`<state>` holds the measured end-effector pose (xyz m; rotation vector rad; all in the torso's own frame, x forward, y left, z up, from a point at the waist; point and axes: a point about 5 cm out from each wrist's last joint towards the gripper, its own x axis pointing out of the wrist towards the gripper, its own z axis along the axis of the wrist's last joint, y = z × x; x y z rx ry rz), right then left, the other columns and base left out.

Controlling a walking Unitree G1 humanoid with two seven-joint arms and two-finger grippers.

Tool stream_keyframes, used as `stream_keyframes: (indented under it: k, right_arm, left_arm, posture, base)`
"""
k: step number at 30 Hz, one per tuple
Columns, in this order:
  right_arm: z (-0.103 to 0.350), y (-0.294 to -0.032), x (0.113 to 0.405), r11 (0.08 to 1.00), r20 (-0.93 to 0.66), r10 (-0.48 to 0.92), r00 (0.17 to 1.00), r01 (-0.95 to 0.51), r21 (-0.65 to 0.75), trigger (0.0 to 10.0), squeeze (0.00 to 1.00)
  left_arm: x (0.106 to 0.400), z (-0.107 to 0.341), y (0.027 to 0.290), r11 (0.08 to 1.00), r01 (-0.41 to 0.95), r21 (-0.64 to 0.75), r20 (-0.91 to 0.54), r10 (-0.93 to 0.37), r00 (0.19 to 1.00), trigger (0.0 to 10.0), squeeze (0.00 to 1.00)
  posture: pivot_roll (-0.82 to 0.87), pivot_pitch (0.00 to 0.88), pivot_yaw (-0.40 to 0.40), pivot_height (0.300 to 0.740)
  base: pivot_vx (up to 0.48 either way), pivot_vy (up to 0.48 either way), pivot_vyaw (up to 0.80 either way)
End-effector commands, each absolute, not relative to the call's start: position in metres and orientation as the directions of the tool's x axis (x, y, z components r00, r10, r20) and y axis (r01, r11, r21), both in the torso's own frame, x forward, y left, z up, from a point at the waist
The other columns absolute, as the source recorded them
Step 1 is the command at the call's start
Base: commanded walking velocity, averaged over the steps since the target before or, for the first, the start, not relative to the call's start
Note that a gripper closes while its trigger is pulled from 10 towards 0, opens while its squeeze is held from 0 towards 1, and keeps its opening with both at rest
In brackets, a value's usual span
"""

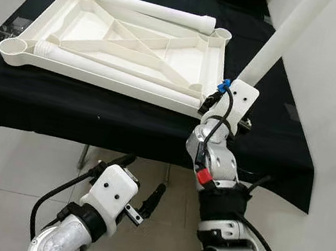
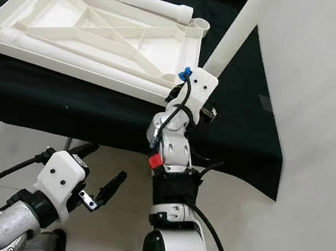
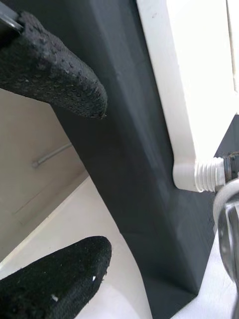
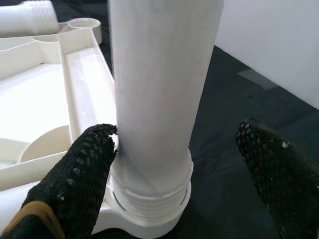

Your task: Building children table

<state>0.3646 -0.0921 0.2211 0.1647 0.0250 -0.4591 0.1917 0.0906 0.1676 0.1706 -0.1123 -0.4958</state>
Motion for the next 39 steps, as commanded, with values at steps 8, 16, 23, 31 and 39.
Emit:
stream_keyframes:
  k: [8, 16, 23, 31, 39]
  right_arm:
    - [0.191, -0.08, 0.341, 0.923, -0.16, -0.334, 0.929, 0.357, 0.142, 10.0, 0.0]
    - [0.188, -0.095, 0.318, 0.957, -0.174, -0.259, 0.95, 0.277, 0.087, 10.0, 0.0]
    - [0.184, -0.105, 0.298, 0.996, -0.035, 0.033, 0.999, -0.03, 0.085, 10.0, 0.0]
    - [0.144, -0.136, 0.252, 0.985, -0.044, 0.164, 0.985, -0.166, -0.049, 10.0, 0.0]
    - [0.129, -0.141, 0.244, 0.988, -0.116, 0.151, 0.982, -0.152, -0.004, 10.0, 0.0]
  left_arm:
    - [0.194, 0.159, 0.092, 0.863, 0.472, 0.183, 0.043, -0.486, 0.873, 10.0, 0.0]
    - [0.199, 0.155, 0.093, 0.865, 0.466, 0.185, 0.042, -0.481, 0.876, 10.0, 0.0]
    - [0.202, 0.15, 0.103, 0.891, 0.415, 0.183, 0.022, -0.426, 0.905, 10.0, 0.0]
    - [0.194, 0.14, 0.112, 0.924, 0.354, 0.145, -0.031, -0.354, 0.935, 10.0, 0.0]
    - [0.194, 0.131, 0.114, 0.944, 0.308, 0.121, -0.076, -0.301, 0.951, 10.0, 0.0]
  posture:
    - [0.13, 0.16, -0.138, 0.74]
    - [0.11, 0.134, -0.136, 0.74]
    - [0.11, 0.082, -0.137, 0.74]
    - [0.11, 0.035, -0.137, 0.74]
    - [0.1, 0.044, -0.129, 0.74]
  base:
    - [0.0, 0.0, 0.0]
    - [0.0, 0.0, 0.0]
    - [0.0, 0.0, 0.0]
    - [0.0, 0.0, 0.0]
    - [0.0, 0.0, 0.0]
